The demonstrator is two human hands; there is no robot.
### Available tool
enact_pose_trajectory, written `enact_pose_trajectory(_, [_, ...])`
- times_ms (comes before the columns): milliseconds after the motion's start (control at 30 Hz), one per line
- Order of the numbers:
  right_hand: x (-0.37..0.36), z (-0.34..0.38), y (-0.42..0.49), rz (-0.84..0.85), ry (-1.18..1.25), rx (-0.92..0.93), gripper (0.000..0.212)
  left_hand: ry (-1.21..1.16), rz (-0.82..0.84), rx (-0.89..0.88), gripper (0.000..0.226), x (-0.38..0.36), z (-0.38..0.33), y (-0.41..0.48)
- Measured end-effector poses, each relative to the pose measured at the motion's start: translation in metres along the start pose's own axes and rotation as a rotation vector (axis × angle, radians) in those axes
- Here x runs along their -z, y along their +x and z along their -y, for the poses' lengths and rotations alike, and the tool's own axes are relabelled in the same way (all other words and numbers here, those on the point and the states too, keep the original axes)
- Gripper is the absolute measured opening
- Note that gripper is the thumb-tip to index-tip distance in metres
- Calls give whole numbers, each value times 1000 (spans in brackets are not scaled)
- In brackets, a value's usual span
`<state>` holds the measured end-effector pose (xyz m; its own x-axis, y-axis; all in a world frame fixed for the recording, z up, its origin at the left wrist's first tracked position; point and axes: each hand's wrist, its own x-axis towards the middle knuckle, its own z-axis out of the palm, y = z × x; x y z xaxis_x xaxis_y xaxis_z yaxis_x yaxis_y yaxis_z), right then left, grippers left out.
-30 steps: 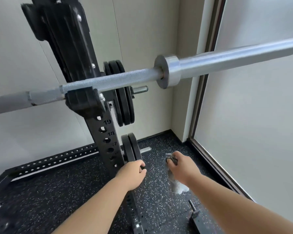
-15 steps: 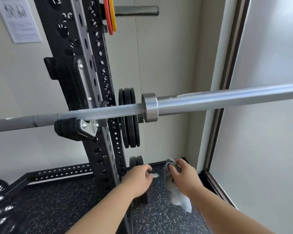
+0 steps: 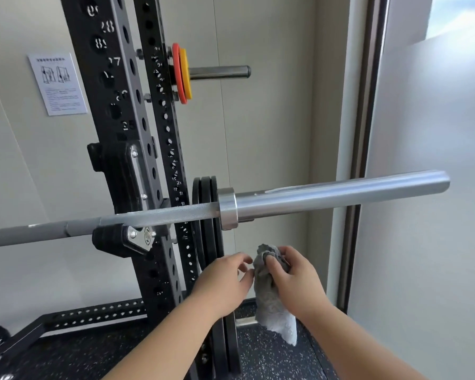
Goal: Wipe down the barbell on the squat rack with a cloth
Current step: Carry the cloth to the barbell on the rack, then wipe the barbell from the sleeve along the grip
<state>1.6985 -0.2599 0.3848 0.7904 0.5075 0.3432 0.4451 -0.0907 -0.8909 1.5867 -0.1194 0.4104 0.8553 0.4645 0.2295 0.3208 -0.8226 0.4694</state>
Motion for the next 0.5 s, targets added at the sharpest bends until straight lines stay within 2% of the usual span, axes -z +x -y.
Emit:
enact_pose_trajectory(167, [29, 59, -15, -32, 124, 147, 3, -98, -114, -80, 11, 29, -44, -21])
enact_pose_trajectory(267, [44, 81, -25, -34, 183, 201, 4, -117, -208, -129, 11, 44, -64, -33])
enact_pose_trajectory(500, [62, 100, -33, -101, 289, 261, 10, 4, -449, -302, 15, 74, -91, -44])
